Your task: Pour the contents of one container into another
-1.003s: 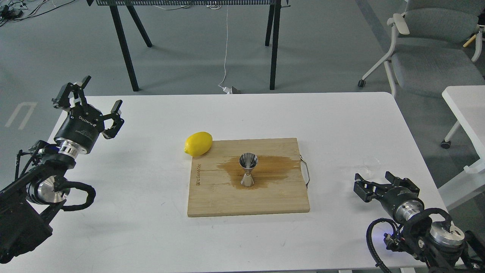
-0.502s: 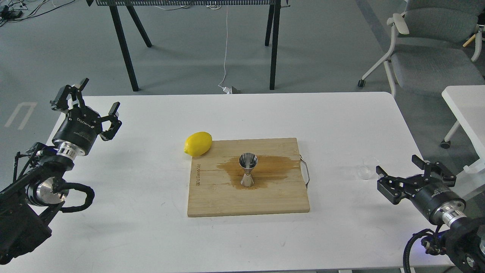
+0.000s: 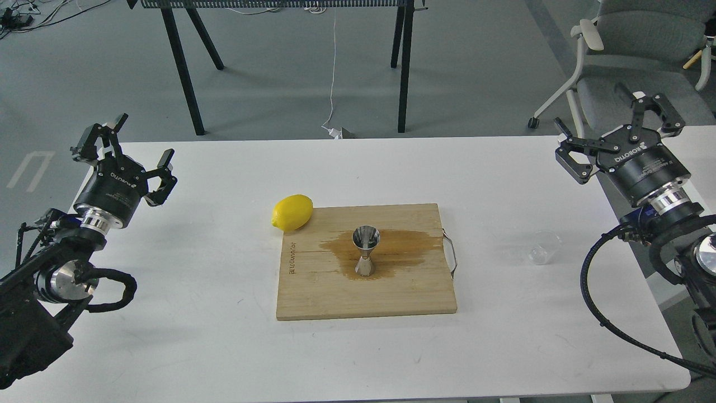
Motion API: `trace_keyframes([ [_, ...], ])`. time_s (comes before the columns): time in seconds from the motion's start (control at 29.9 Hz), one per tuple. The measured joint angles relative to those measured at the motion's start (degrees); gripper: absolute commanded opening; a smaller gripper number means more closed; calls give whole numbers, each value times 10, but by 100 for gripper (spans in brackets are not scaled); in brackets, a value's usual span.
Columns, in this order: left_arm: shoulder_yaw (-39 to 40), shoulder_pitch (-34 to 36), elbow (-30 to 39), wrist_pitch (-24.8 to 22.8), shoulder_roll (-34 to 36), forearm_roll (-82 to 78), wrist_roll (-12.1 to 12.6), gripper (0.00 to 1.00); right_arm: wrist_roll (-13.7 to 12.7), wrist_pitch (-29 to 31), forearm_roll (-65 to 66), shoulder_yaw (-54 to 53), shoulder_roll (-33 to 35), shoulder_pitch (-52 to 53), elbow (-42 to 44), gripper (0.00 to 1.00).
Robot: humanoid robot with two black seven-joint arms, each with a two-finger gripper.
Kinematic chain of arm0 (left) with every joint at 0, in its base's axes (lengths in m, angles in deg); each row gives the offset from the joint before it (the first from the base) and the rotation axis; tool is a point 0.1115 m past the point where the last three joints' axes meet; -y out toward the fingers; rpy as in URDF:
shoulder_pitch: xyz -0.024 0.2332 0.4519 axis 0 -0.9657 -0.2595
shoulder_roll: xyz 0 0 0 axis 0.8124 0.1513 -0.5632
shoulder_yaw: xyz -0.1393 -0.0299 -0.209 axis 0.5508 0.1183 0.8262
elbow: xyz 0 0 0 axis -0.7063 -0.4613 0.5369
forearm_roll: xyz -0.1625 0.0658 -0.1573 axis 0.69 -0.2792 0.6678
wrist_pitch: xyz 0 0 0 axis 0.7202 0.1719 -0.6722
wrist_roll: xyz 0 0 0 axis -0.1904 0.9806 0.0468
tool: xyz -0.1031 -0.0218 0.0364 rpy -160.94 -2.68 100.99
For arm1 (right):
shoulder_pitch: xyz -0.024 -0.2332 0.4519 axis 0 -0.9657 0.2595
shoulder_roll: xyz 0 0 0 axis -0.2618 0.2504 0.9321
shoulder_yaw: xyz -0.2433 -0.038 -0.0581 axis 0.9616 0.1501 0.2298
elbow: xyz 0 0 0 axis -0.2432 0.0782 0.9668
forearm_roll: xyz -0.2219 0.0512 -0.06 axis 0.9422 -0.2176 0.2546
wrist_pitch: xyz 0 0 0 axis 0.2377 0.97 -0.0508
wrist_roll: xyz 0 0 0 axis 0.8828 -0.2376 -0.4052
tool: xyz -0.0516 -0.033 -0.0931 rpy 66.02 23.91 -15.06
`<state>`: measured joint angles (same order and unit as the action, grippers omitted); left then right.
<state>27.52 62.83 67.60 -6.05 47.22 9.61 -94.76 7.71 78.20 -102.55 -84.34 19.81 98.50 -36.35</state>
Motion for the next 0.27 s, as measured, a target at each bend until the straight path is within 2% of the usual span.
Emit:
trace_keyframes([
  [0.1, 2, 1, 1, 0, 0, 1, 0, 98, 7, 9, 3, 14, -25, 25, 52, 99],
  [0.27, 2, 4, 2, 0, -1, 1, 0, 98, 22, 11, 3, 15, -49, 30, 74, 99],
])
